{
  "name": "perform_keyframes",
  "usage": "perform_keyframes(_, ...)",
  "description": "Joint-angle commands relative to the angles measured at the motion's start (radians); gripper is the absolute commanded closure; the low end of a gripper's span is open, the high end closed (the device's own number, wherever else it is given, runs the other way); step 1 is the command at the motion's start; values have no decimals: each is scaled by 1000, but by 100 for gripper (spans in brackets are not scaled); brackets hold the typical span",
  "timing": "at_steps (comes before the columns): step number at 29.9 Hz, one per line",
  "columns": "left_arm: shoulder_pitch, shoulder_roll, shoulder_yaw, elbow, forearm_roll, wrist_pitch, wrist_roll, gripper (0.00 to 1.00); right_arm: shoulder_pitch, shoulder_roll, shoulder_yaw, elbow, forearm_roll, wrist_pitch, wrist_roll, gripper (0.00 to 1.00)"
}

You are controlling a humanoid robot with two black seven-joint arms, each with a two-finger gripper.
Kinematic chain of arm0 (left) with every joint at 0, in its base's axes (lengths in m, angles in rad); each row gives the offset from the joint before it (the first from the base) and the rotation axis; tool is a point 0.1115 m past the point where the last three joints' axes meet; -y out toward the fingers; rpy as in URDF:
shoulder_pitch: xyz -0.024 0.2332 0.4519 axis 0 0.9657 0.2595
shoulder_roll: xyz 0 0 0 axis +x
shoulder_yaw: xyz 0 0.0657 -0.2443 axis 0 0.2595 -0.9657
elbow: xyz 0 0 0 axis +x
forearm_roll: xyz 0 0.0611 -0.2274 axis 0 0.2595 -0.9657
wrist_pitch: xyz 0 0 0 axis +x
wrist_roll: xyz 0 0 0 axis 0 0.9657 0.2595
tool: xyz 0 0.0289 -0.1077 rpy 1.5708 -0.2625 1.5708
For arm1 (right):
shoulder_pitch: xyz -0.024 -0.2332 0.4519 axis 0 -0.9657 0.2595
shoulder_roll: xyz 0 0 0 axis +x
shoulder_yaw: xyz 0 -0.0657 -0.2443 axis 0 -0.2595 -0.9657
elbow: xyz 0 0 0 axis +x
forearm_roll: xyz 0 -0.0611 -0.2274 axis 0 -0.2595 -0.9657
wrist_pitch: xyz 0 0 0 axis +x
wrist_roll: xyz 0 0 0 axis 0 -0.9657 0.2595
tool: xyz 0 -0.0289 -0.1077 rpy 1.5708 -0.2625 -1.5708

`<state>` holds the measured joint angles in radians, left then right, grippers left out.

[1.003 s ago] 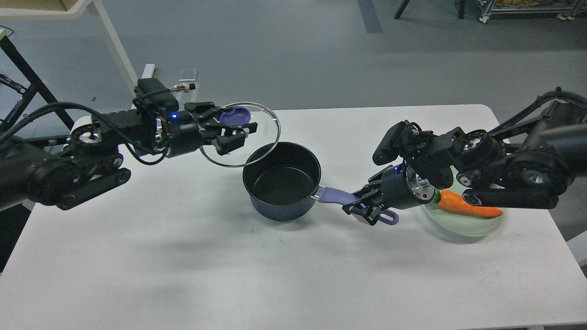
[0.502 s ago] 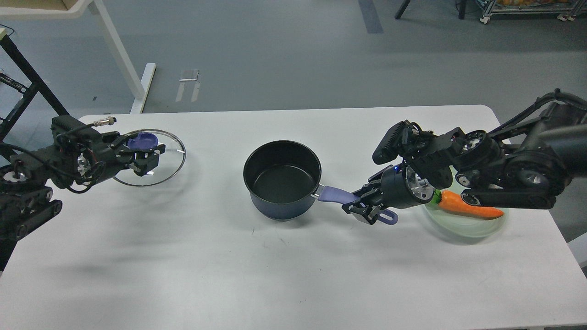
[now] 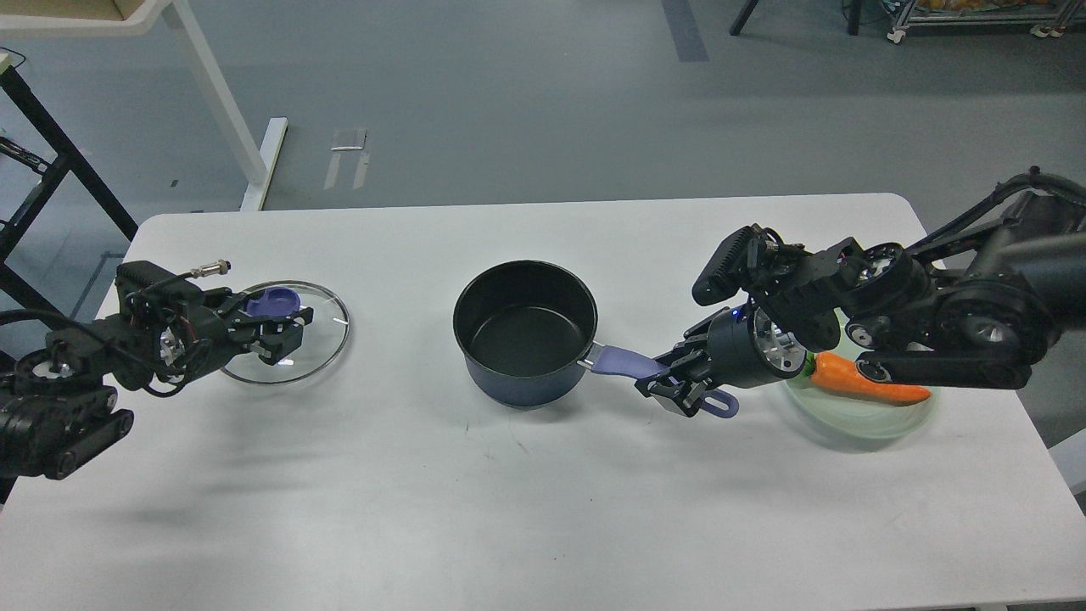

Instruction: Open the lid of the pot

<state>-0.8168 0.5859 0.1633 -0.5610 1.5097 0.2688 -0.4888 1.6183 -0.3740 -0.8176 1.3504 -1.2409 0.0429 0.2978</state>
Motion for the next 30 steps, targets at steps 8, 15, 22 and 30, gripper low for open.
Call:
perform_keyframes(8,2,-41,-1,61,-26,1,0,37,0,7,0,0,0,0,0,79)
perform_keyframes(15,2,-40,1,61,-62,7,0,20,-3,7,0,0,0,0,0,79)
perform_keyframes(22,-7,-37,-14,61,-94,7,0,11,-3,3,3,-2,1,-3,0,65)
perform_keyframes(30,-97,-31,-5,59,-621,-10,0,1,-15,-5,29,-16,3,-5,0,35)
